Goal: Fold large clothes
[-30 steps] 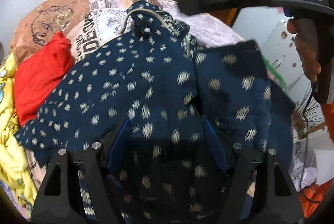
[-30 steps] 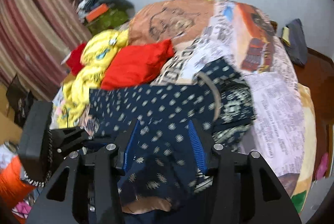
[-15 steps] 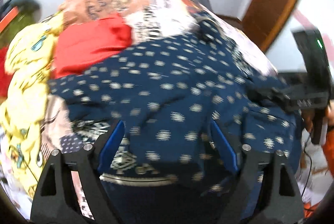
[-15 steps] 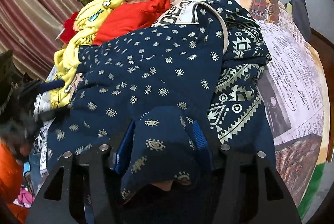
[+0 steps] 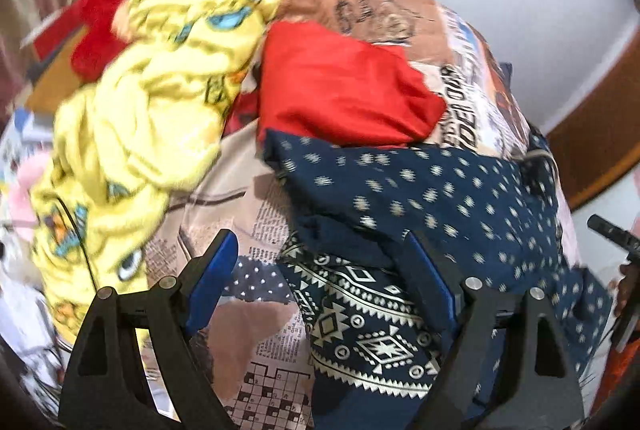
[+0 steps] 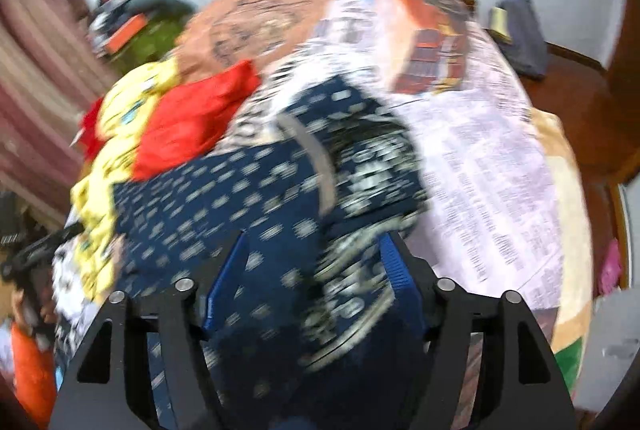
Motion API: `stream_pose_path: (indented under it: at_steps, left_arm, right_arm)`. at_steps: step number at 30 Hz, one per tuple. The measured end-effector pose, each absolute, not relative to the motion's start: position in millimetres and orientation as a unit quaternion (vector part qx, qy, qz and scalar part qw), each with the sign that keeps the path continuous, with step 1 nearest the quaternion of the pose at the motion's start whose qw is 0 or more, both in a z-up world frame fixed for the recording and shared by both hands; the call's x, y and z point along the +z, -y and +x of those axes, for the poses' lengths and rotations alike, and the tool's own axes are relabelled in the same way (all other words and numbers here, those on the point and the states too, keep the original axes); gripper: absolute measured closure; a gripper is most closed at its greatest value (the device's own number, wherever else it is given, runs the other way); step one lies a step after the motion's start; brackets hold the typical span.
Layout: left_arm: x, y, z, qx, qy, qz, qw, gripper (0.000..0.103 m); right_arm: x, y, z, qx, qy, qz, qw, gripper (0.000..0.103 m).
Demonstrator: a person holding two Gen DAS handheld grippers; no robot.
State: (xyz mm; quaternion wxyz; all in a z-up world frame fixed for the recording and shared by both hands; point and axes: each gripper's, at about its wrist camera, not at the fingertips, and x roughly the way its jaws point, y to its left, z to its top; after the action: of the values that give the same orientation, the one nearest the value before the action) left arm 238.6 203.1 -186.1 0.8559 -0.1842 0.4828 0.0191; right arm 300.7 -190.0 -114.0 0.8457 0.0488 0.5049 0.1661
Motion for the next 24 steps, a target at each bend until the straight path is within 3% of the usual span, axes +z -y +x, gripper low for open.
stream_pose_path:
  at_steps: [13, 19, 20, 22, 24]
  left_arm:
    - [-270.7, -219.6, 298.1, -0.014, -0.524, -0.345, 0.779, 0.018]
    - [-280.0, -206.5, 323.0, -0.023, -0.520, -0.328, 0.788, 0.018]
    - [-279.0, -203.9, 324.5, -0.021, -0.518, -0.323, 0.792, 0.021]
    - [-276.4, -195.5, 327.1, -0.019, -0.521, -0.298, 0.800, 0.038]
    - [-273.2, -189.5, 328.4, -0.016, -0.525, -0.274, 0.806, 0.055]
  right_arm:
    - [-192.0, 217.3, 375.4, 0.136, -0.579, 0.154, 0.789, 0.035]
    - [-191.8, 199.7, 387.2, 0.147, -0.552, 0.133, 0.810, 0.037]
    - [-192.7, 198.6, 389.0, 0.149, -0.552, 0.127, 0.811, 0.039]
    - [-190.9, 193.4, 388.6, 0.156, -0.546, 0.112, 0.815, 0.058]
    - [-187.1, 193.2, 388.5, 0.170, -0.540, 0.114, 0.816, 0.070]
